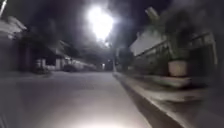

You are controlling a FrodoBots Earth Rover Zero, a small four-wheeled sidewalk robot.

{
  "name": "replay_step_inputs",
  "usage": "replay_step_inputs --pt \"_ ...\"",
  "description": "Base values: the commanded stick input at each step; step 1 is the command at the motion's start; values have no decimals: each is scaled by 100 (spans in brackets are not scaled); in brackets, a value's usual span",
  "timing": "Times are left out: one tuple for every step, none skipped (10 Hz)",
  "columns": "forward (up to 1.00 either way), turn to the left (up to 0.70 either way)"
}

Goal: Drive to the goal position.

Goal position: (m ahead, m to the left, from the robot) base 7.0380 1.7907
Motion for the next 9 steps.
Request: replay_step_inputs --pt "70 0" --pt "70 0" --pt "70 0" --pt "70 0" --pt "70 0" --pt "70 0" --pt "70 0" --pt "70 0" --pt "70 0"
